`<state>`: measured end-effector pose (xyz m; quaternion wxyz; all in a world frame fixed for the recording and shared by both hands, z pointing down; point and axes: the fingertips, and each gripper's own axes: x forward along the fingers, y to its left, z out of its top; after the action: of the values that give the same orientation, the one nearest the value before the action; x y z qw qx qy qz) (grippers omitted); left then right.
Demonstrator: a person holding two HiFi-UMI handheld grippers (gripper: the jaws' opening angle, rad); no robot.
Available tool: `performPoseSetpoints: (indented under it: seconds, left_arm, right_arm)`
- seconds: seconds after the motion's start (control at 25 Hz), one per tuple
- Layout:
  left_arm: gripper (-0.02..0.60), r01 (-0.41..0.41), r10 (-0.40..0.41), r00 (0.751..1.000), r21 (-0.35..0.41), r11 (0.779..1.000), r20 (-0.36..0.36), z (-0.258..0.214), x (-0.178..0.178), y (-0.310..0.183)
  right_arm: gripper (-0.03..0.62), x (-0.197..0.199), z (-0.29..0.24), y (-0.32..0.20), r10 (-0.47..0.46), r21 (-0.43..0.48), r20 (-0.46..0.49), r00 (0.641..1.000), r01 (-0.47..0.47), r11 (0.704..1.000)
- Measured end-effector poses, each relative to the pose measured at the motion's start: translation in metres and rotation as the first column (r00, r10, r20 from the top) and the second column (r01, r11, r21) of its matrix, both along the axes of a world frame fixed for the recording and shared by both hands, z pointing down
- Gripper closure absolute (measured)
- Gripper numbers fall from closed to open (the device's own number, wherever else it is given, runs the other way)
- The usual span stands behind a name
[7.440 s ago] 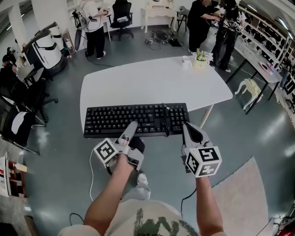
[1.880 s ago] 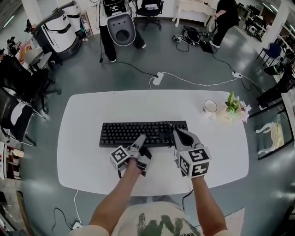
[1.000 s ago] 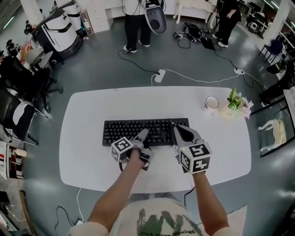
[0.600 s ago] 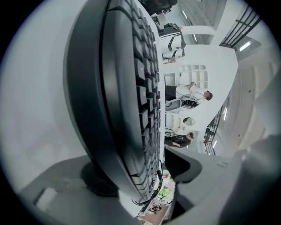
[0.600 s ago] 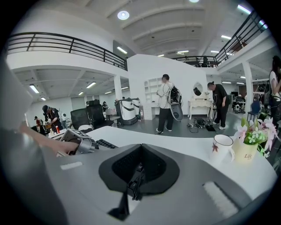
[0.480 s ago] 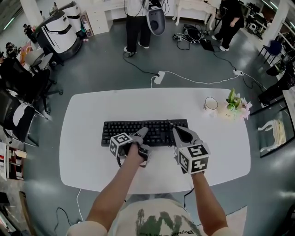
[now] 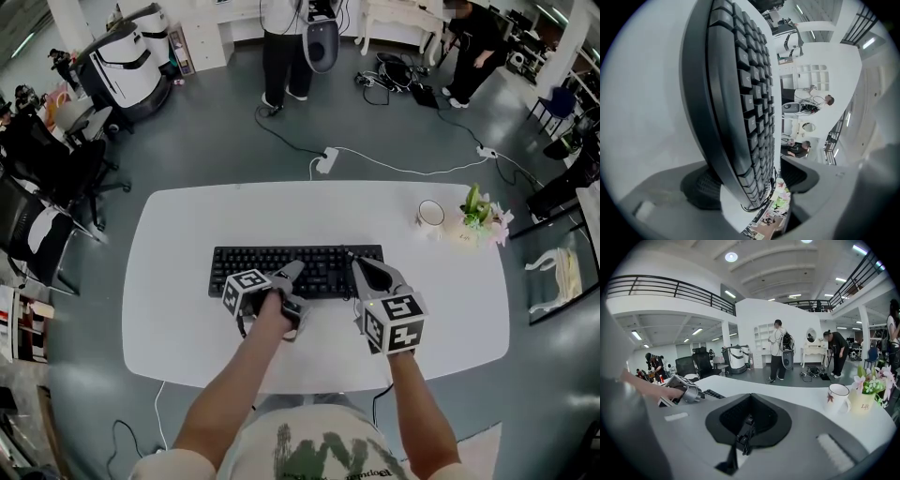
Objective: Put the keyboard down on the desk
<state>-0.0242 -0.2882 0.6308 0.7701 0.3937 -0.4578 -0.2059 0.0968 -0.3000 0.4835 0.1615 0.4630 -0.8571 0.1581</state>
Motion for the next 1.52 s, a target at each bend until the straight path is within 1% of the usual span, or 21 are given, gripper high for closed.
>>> performPoseSetpoints:
  seconds: [0.12,0.6,0.76,0.8,0.84,0.88,0.96,1.16,1.2,1.28,1.32,1.4,1.44,1.52]
  left_arm:
    - [0.193,-0.010,0.010,1.000,-0.014,1.000,0.000,-0.001,-0.002,0.006]
    - [0.189,-0.023,0.023,1.000,-0.022,1.000,0.002,-0.002,-0.005,0.026]
    - [0.189,-0.035,0.035,0.999,0.012,0.999,0.006,-0.011,-0.006,0.028]
    - [0.189,-0.042,0.041,0.999,0.027,0.999,0.018,-0.014,-0.007,0.028]
    - [0.217,-0.049,0.047,0.998,0.047,0.998,0.034,-0.019,-0.008,0.026]
    - [0.228,-0.058,0.054,0.997,0.069,0.996,0.050,-0.025,-0.010,0.024]
    - [0.233,-0.079,0.069,0.994,0.117,0.990,0.084,-0.038,-0.013,0.018]
    - [0.301,-0.143,0.099,0.975,0.214,0.966,0.201,-0.060,-0.025,0.008]
    - [0.304,-0.159,0.108,0.970,0.229,0.960,0.219,-0.063,-0.026,0.007]
    - [0.343,-0.194,0.123,0.956,0.262,0.945,0.265,-0.072,-0.030,0.003]
    - [0.352,-0.214,0.130,0.947,0.278,0.936,0.293,-0.077,-0.032,0.001]
    - [0.381,-0.261,0.141,0.924,0.314,0.913,0.356,-0.089,-0.037,-0.004]
    - [0.396,-0.291,0.145,0.906,0.334,0.896,0.399,-0.096,-0.039,-0.006]
    - [0.410,-0.362,0.143,0.852,0.369,0.856,0.503,-0.113,-0.043,-0.009]
  right_arm:
    - [0.595,-0.005,-0.003,0.001,-0.003,0.004,0.003,1.000,0.003,1.000]
    - [0.594,-0.006,-0.008,0.003,0.000,0.017,0.025,1.000,-0.001,1.000]
    - [0.595,-0.005,-0.010,0.004,0.004,0.019,0.031,1.000,-0.005,1.000]
    - [0.594,-0.005,-0.011,0.005,0.004,0.020,0.032,0.999,-0.005,1.000]
    - [0.595,-0.005,-0.012,0.005,0.004,0.022,0.032,0.999,-0.005,1.000]
    - [0.595,-0.005,-0.014,0.005,0.004,0.024,0.032,0.999,-0.005,1.000]
    - [0.595,-0.005,-0.018,0.005,0.005,0.030,0.035,0.999,-0.006,1.000]
    - [0.595,-0.002,-0.024,0.008,0.001,0.048,0.033,0.999,-0.003,0.999]
    - [0.595,-0.001,-0.026,0.008,0.000,0.052,0.033,0.999,-0.002,0.999]
    - [0.595,0.000,-0.031,0.008,-0.002,0.060,0.034,0.999,0.000,0.998]
    - [0.595,0.000,-0.034,0.007,-0.004,0.064,0.035,0.999,0.002,0.998]
    - [0.595,0.000,-0.040,0.005,-0.006,0.071,0.035,0.999,0.004,0.997]
    - [0.595,0.000,-0.043,0.005,-0.006,0.075,0.035,0.999,0.004,0.997]
    - [0.595,0.001,-0.048,0.004,-0.007,0.086,0.036,0.999,0.004,0.996]
